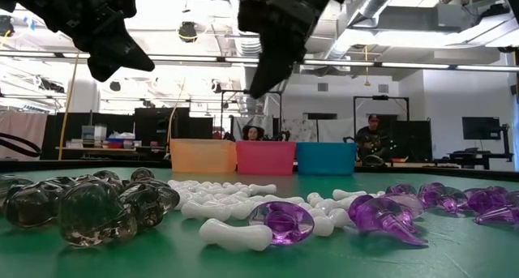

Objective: Sort Halloween decoration
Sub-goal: Put the white bone toy into the blue bin

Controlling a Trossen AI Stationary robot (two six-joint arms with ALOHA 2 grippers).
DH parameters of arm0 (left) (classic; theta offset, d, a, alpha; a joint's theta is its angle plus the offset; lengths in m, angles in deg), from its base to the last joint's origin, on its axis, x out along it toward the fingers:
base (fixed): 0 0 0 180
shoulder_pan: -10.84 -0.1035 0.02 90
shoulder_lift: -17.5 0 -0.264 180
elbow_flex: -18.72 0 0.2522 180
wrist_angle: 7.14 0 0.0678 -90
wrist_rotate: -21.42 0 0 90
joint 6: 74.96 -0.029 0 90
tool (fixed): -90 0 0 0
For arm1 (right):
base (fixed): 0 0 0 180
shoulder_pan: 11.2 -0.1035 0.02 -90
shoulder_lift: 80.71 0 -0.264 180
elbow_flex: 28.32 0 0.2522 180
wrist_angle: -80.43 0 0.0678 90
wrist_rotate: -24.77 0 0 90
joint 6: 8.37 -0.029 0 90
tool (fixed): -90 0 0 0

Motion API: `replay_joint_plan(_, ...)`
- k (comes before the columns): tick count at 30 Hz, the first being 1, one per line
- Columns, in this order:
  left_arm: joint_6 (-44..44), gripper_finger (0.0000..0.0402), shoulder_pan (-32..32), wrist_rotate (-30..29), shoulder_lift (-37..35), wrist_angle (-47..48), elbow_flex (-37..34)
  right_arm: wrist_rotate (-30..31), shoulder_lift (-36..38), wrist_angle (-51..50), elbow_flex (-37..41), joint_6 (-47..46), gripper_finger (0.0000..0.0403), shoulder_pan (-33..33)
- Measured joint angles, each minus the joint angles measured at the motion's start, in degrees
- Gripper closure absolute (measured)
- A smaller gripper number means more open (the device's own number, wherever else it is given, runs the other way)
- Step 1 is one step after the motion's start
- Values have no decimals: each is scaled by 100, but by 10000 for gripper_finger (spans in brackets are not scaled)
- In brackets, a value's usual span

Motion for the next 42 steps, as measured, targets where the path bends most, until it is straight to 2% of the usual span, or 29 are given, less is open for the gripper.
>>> replay_joint_plan(5,8,401,-2,-4,1,34,2,333,-518,311,7,-302,235,-915)
replay_joint_plan(10,23,401,0,-8,2,39,2,434,-1012,320,9,-745,235,-1381)
replay_joint_plan(25,32,401,-2,-48,2,37,2,610,-1780,410,-22,-1561,240,-1611)
replay_joint_plan(29,32,401,-1,-48,2,37,2,753,-1782,401,-19,-1601,275,-1611)
replay_joint_plan(36,32,401,0,-48,2,37,2,857,-1750,341,-9,-1600,379,-1568)
replay_joint_plan(42,32,401,-1,-4,2,39,2,839,-1582,213,13,-1288,378,-1509)
